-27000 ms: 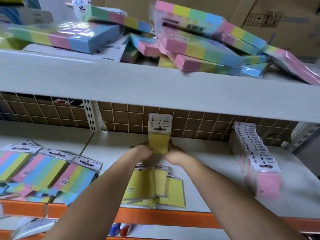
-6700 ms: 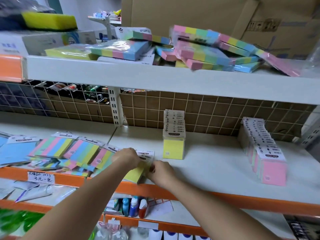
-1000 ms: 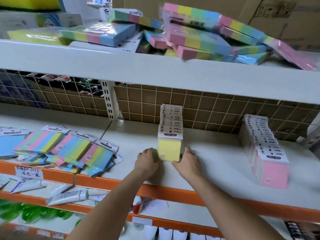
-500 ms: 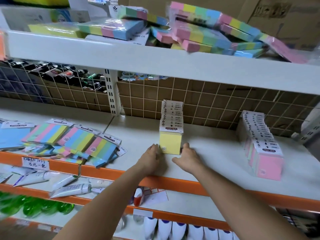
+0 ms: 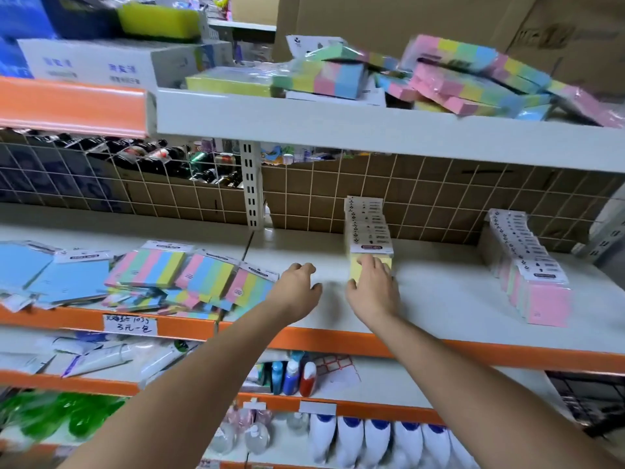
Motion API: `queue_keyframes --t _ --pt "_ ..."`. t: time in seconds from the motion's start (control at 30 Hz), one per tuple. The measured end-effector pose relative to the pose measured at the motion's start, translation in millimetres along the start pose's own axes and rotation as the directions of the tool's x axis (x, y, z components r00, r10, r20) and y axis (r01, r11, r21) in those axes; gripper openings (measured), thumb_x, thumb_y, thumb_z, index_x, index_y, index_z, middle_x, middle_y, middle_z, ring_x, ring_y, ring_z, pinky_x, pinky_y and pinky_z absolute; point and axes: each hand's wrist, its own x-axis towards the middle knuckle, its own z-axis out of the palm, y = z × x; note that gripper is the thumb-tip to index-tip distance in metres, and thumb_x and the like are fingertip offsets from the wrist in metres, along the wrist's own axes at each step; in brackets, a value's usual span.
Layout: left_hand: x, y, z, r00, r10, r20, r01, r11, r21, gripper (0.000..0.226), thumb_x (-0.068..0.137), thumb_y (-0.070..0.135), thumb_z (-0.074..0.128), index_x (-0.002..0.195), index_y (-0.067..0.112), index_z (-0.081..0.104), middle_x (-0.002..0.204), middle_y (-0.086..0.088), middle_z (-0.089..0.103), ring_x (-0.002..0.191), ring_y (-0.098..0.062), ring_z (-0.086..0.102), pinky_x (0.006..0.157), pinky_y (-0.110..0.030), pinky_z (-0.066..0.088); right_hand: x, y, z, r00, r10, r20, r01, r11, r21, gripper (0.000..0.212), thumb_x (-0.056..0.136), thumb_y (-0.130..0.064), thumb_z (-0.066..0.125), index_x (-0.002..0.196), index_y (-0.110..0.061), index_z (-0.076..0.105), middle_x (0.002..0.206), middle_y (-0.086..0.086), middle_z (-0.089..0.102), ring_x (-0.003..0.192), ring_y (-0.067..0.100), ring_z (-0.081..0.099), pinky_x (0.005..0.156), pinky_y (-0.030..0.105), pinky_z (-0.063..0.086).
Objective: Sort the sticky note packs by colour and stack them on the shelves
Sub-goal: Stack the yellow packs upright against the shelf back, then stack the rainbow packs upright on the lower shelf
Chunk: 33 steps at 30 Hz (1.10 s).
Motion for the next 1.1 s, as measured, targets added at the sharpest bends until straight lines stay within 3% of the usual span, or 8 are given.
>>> queue_keyframes --t 0.2,0.47,0.63,0.83,1.0,1.07,1.1 --pt "-22 -47 -47 0.998 0.026 -0.051 -0.024 0.999 0.032 0.041 0.097 0.025 0.045 0.135 0.011 0.046 0.138 -0.009 0.043 0.120 -0.027 0.049 0.096 -0.033 0.043 -30 -72 18 0.990 -0.075 0.122 0.060 0.991 0.121 0.036 0.093 -0.019 0.053 0.128 -0.017 0.048 0.134 0.001 0.049 0.126 0.021 0.043 0.097 0.033 0.037" --pt "-49 -114 -98 0.988 0.003 -0.152 0.000 1.000 0.018 0.038 0.093 0.021 0.050 0.128 0.006 0.052 0.130 -0.014 0.048 0.119 -0.030 0.048 0.095 -0.034 0.039 -60 -163 42 0.974 -0.141 0.178 0.109 0.977 0.181 0.031 0.090 -0.020 0.056 0.120 -0.014 0.054 0.126 0.005 0.054 0.120 0.025 0.048 0.091 0.034 0.042" --pt "-56 -152 -125 0.956 -0.045 -0.290 0.048 0.999 0.003 0.037 0.092 0.022 0.052 0.123 0.004 0.055 0.124 -0.016 0.050 0.116 -0.033 0.049 0.096 -0.037 0.039 -67 -202 51 0.963 -0.160 0.215 0.119 0.974 0.192 0.039 0.091 -0.022 0.054 0.129 -0.014 0.055 0.133 0.007 0.052 0.125 0.026 0.045 0.098 0.033 0.040" --pt "-51 -187 -151 0.886 -0.255 -0.388 0.288 0.957 0.027 0.040 0.094 0.027 0.048 0.125 0.002 0.055 0.128 -0.019 0.049 0.121 -0.035 0.044 0.097 -0.041 0.039 -59 -226 57 0.947 -0.157 0.282 0.093 0.970 0.226 0.033 0.089 -0.019 0.056 0.118 -0.008 0.065 0.127 0.013 0.059 0.118 0.030 0.052 0.095 0.035 0.045" --pt "-46 -210 -154 0.846 -0.407 -0.345 0.439 0.898 0.016 0.041 0.093 0.030 0.049 0.125 0.006 0.056 0.128 -0.018 0.049 0.121 -0.035 0.044 0.094 -0.041 0.042 -46 -239 64 0.924 -0.181 0.338 0.087 0.958 0.275 0.036 0.089 -0.020 0.057 0.122 -0.008 0.064 0.127 0.013 0.060 0.117 0.032 0.054 0.097 0.036 0.044" --pt "-41 -215 -152 0.833 -0.469 -0.293 0.483 0.875 -0.027 0.042 0.089 0.036 0.053 0.118 0.006 0.058 0.125 -0.017 0.052 0.117 -0.035 0.048 0.091 -0.039 0.043 -42 -244 67 0.909 -0.213 0.357 0.104 0.948 0.302 0.023 0.090 -0.023 0.057 0.107 -0.012 0.069 0.115 0.013 0.063 0.102 0.033 0.059 0.088 0.036 0.048" --pt "-38 -216 -150 0.832 -0.487 -0.265 0.494 0.868 -0.046 0.042 0.088 0.039 0.055 0.112 0.005 0.060 0.123 -0.017 0.055 0.113 -0.034 0.051 0.088 -0.038 0.044 -39 -246 69 0.902 -0.218 0.373 0.100 0.945 0.312 0.014 0.090 -0.025 0.057 0.089 -0.018 0.069 0.101 0.011 0.064 0.090 0.031 0.059 0.080 0.034 0.049"
